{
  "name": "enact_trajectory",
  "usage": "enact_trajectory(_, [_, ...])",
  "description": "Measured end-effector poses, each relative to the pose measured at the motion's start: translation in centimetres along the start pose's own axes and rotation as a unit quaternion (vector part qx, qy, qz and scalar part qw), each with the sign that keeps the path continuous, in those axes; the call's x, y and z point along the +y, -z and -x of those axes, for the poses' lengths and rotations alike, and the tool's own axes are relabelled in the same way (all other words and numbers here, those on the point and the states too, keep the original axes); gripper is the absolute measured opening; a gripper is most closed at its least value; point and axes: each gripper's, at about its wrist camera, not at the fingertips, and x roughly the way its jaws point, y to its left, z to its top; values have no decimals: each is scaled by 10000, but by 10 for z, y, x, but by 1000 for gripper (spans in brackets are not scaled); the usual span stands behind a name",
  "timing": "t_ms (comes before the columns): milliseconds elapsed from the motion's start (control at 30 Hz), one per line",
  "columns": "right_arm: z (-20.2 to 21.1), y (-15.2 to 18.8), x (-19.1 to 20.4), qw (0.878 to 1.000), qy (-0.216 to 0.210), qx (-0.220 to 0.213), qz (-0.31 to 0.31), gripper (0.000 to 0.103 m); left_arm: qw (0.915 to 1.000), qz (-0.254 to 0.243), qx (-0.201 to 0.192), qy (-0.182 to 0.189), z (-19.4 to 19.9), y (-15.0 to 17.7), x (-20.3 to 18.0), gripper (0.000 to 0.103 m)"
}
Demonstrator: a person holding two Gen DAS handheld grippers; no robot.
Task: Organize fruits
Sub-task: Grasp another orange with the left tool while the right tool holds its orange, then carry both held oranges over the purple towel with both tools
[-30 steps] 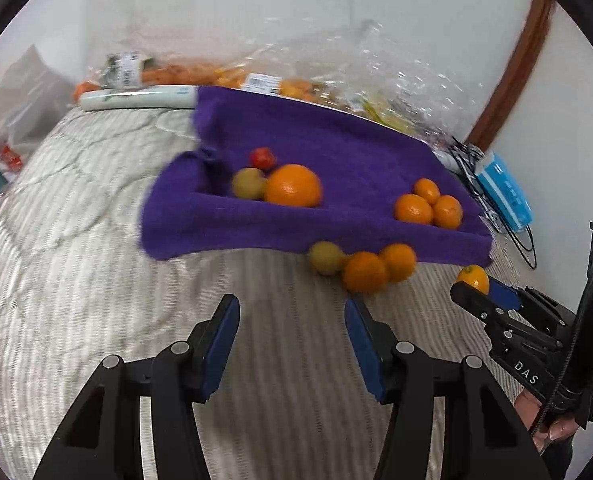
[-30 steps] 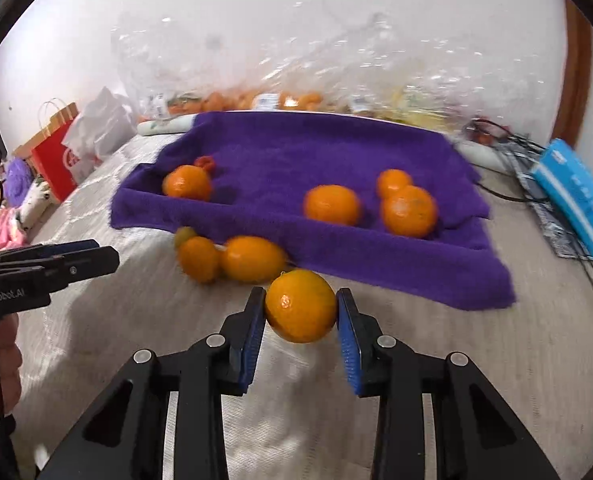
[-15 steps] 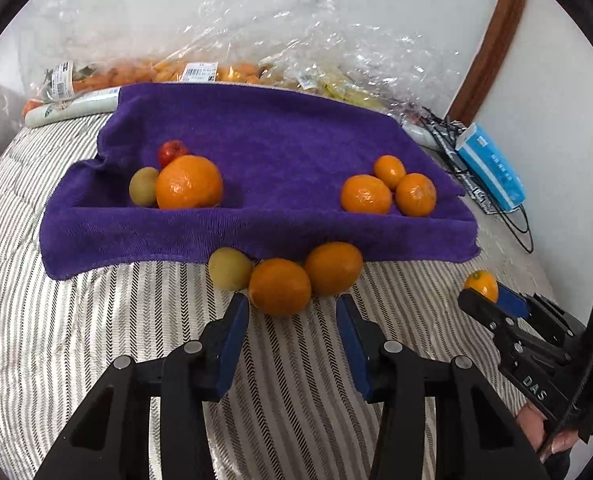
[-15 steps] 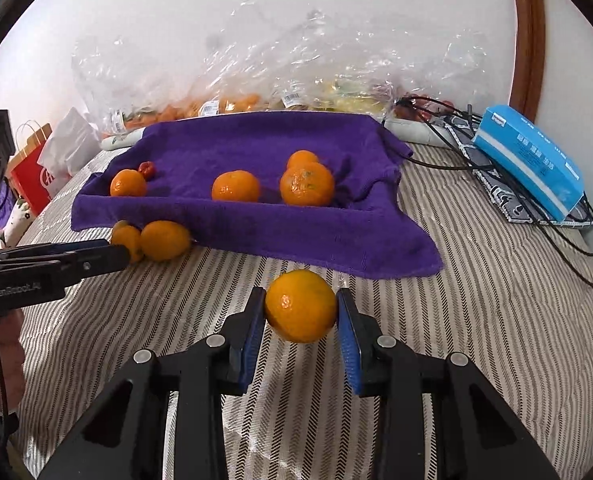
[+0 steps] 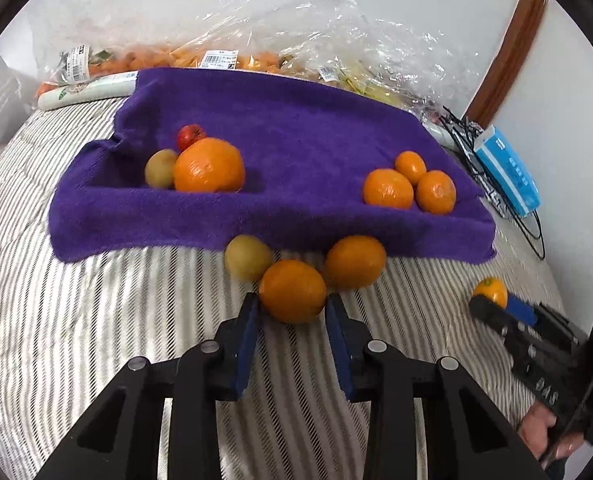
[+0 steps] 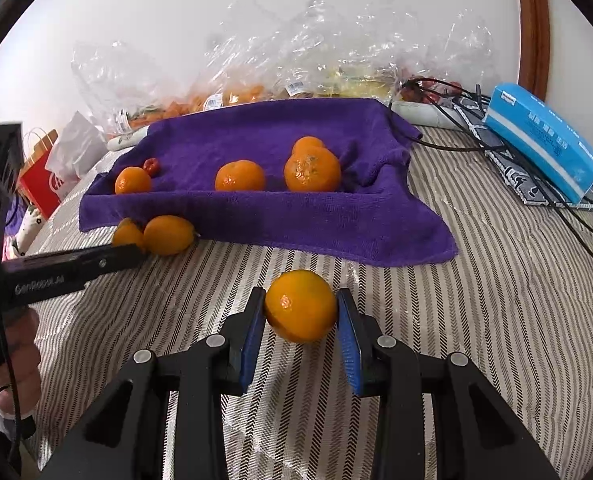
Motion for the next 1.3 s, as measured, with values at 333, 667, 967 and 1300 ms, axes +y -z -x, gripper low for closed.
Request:
enact_trajectory(333, [-2,0,4,9999,-13,69,77,35,9996,-87,-180,-179,-4,-3,-1,40])
enact_trajectory(667, [-3,-1,5,9998,-34,106,142,35,9989,-276,-300,-226,0,1,-4,33])
enact_trajectory(967, [3,2,9,9997,117,-19,230,35,9994,-126,-297,-145,16,19,13,33])
enact_trajectory(1300, [7,9,20,9992,145,113,344,35,9989,-265,-376,25,21,34,12,32])
